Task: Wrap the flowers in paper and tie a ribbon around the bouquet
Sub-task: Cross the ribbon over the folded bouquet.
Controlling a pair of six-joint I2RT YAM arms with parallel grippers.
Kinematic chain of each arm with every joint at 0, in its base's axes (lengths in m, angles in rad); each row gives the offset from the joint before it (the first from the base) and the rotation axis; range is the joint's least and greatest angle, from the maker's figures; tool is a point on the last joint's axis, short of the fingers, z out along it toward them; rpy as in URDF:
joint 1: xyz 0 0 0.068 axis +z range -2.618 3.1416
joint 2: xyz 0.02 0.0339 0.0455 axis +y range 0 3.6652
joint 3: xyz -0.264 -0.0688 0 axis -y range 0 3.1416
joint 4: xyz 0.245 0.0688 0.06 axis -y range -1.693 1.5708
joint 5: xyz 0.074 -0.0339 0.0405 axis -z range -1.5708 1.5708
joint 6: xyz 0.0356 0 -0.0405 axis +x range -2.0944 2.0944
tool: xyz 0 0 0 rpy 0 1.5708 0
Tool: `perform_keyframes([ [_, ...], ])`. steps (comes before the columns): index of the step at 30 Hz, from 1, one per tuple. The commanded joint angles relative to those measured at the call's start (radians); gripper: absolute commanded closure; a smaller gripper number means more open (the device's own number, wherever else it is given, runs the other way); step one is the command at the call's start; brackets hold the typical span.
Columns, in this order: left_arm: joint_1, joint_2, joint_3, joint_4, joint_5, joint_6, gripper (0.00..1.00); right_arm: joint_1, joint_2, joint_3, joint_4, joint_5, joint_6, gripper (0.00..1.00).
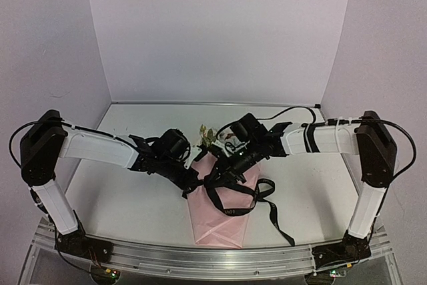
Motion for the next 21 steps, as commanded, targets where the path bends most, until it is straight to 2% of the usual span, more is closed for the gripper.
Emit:
perform_keyframes([
  [1, 0.004, -0.095, 0.007, 0.133, -0.01, -0.022, 1.0, 0.013, 0.012, -0.106, -0.011, 0.04, 0.046, 1.0],
  [4, 0.004, -0.099, -0.012, 0.153, -0.001, -0.03, 1.0, 0.013, -0.054, -0.172, 0.007, 0.122, 0.002, 1.0],
  [9, 0.005, -0.094, -0.026, 0.168, 0.007, -0.036, 1.0, 0.009, -0.105, -0.186, 0.034, 0.174, -0.038, 1.0],
  [15, 0.005, -0.108, -0.028, 0.173, 0.006, -0.036, 1.0, 0.025, -0.047, -0.119, 0.089, 0.09, 0.029, 1.0],
  [21, 0.004, -0.132, -0.04, 0.177, 0.017, -0.029, 1.0, 0.037, 0.007, -0.099, 0.023, 0.141, 0.034, 1.0],
])
